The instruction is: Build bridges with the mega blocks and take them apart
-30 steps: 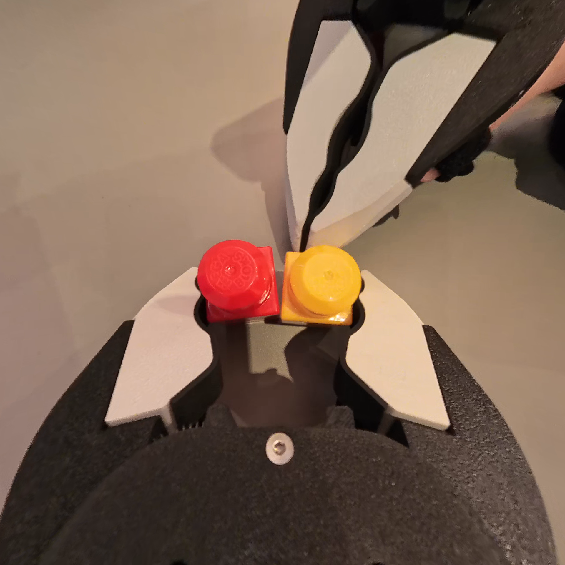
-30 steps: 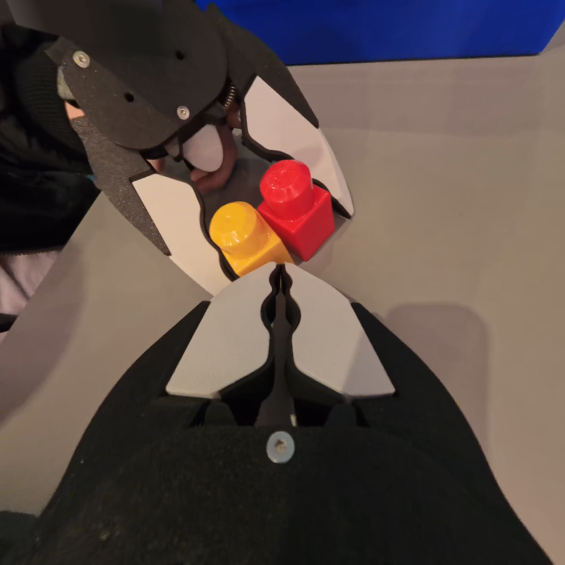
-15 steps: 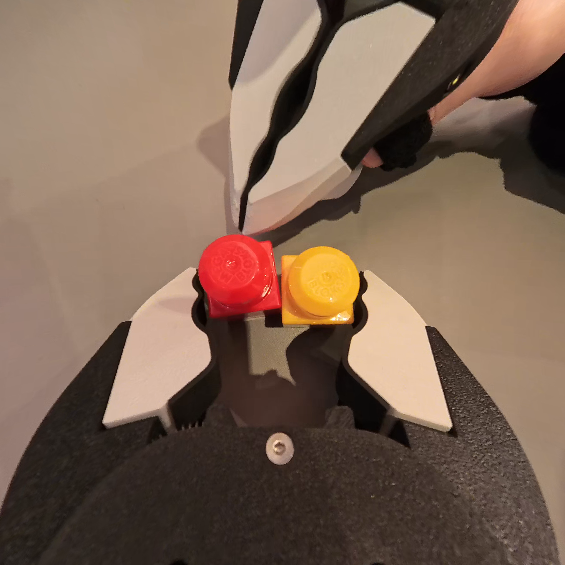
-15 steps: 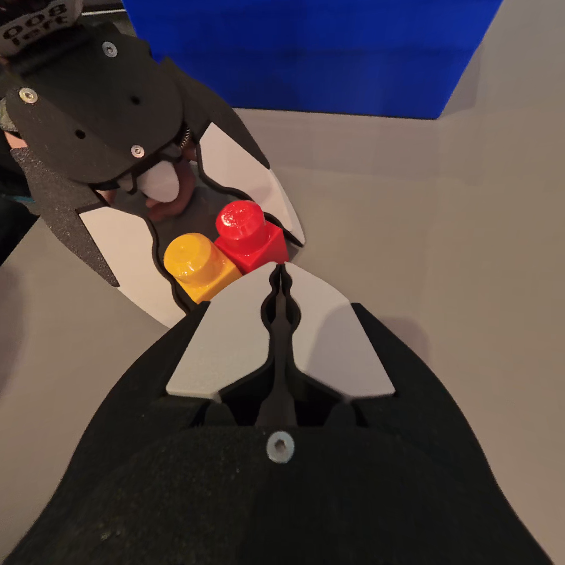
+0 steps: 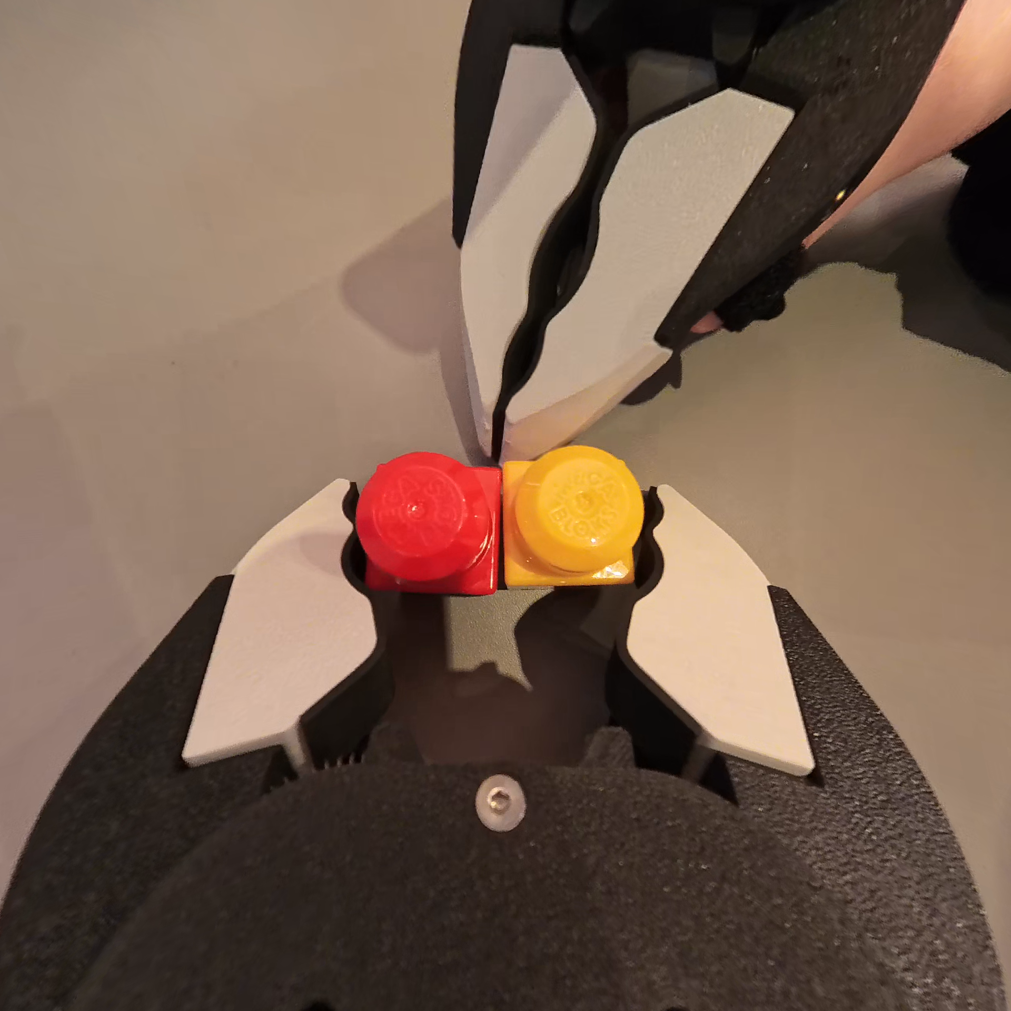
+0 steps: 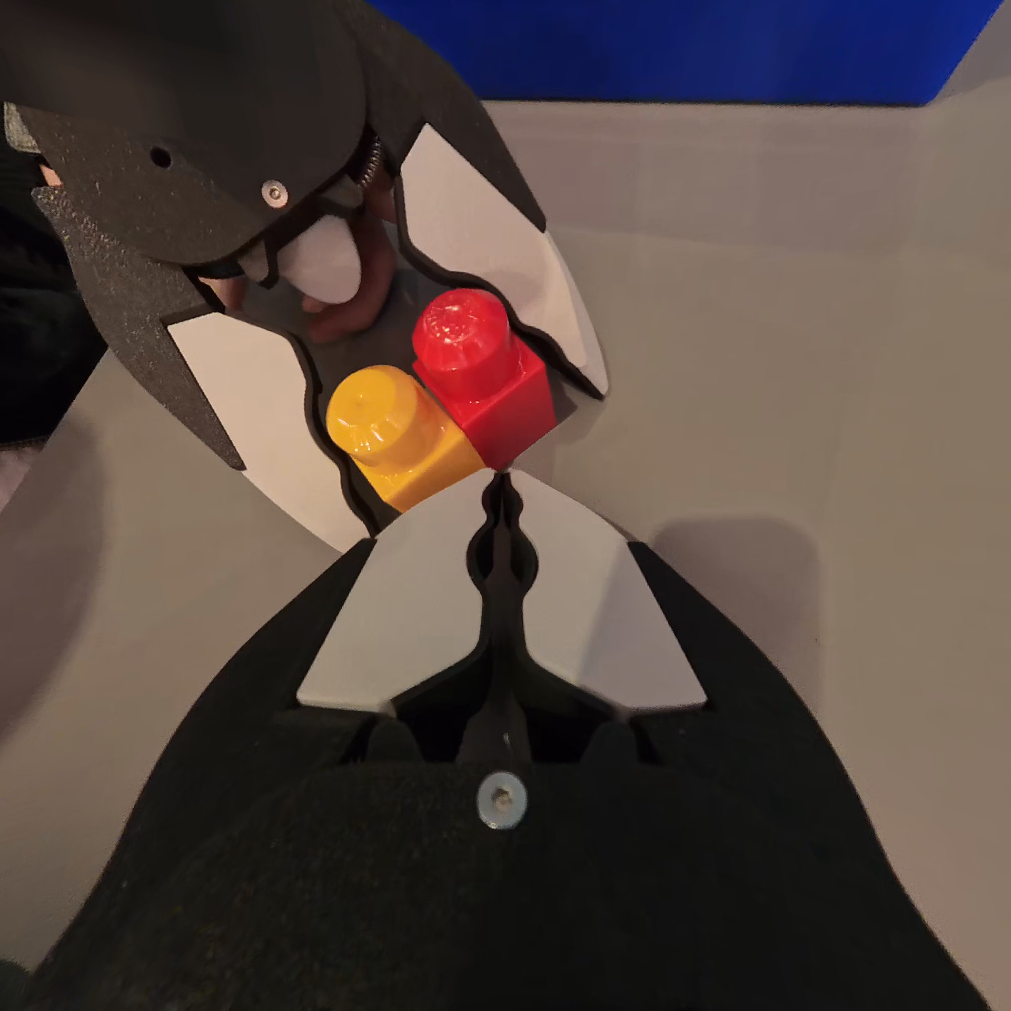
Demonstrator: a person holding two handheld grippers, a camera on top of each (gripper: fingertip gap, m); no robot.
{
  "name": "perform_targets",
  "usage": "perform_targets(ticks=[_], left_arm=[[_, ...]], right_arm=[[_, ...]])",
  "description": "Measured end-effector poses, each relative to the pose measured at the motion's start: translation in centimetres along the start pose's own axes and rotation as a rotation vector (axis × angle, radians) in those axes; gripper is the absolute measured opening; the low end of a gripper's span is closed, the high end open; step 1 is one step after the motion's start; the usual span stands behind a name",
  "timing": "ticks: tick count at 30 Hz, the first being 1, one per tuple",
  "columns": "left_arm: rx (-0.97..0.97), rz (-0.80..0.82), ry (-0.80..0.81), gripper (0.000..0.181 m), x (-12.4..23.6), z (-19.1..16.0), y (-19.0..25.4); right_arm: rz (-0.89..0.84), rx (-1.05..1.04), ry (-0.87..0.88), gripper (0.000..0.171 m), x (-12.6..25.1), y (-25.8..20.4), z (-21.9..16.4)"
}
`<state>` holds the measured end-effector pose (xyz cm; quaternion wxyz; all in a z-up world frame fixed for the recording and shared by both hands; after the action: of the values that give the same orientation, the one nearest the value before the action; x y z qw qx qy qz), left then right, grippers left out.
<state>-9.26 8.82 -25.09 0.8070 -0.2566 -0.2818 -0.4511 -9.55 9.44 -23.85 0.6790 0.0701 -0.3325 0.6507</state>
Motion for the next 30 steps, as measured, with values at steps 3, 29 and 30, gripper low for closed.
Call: perform_targets(ticks=[3, 29, 30], left_arm=[[0.000, -0.002, 0.000, 0.098, 0.0, 0.0, 0.0], [0.035, 0.030, -0.001, 0.093, 0.5, -0.5, -0.3], [0.036, 0.030, -0.001, 0.093, 0.5, -0.5, -0.3]], right_arm=[[0.038, -0.014, -0.005, 0.000, 0.3, -0.6, -0.3], [0.104, -0.015, 0.005, 0.000, -0.1, -1.6, -0.4], [0.105, -0.015, 0.005, 0.000, -0.1, -1.6, -0.4]])
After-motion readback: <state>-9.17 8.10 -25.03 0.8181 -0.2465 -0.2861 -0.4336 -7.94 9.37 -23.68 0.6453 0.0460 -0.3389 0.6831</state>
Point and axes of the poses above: each gripper's, where its closed fingertips meet, x back along the fingers, z out of its top, y = z × x across the jaws, the point moved 1 cm from there along x, back along the fingers, and after that the axes turned 13 degrees about z, right-handed, at the moved point
